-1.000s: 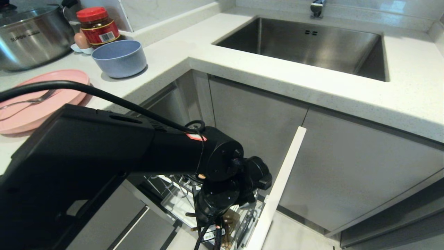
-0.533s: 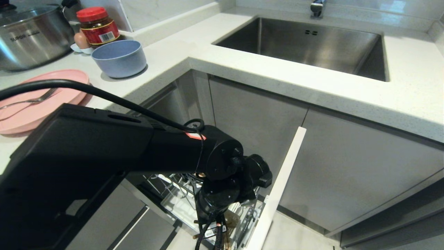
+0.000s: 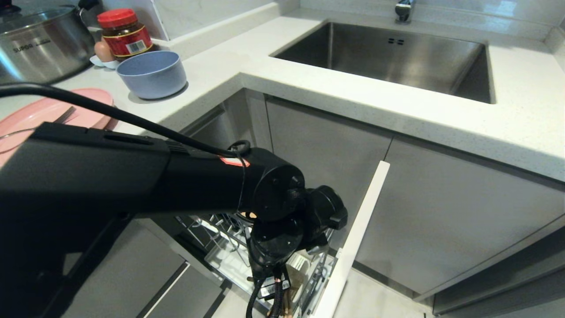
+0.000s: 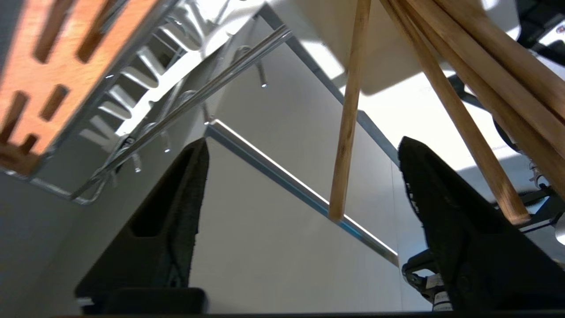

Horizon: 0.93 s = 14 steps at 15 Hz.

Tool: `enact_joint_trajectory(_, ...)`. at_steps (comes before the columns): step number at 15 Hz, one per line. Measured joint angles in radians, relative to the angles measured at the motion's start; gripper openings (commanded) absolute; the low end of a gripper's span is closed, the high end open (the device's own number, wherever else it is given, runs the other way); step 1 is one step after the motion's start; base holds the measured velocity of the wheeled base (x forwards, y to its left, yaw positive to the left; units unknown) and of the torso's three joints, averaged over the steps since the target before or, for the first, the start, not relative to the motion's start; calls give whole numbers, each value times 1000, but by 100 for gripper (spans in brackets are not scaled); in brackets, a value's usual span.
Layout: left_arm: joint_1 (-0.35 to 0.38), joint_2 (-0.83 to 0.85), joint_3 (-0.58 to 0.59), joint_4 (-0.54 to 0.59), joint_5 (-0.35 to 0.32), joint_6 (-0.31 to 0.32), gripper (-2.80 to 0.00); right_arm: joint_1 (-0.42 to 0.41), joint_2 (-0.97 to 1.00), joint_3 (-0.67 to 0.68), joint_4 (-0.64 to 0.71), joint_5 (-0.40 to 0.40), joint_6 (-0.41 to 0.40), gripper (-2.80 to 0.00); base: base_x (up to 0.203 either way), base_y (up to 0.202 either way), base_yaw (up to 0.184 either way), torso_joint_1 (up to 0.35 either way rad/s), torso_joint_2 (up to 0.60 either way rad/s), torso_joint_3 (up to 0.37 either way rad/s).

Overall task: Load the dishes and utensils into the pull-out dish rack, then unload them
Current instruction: Pick up the fork and place it in the cupboard

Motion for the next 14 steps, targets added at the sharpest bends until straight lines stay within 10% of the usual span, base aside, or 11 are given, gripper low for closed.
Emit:
enact_joint_trajectory(3,-10,-29,-6,-4,48,-1,0,0,0,0,0,0,0,-280,0,0,0,0,0,0)
enact_joint_trajectory(4,-12,-40,-8,-5,60,-3,-280,0,0,0,0,0,0,-280,0,0,0,0,0,0)
enact_joint_trajectory(9,-36,-105,-6,-7,99,-83,-280,0,0,0,0,0,0,-280,0,0,0,0,0,0)
enact_joint_trajectory(14,-77,-208,22,-7,120,-395,-280,0,0,0,0,0,0,-280,0,0,0,0,0,0)
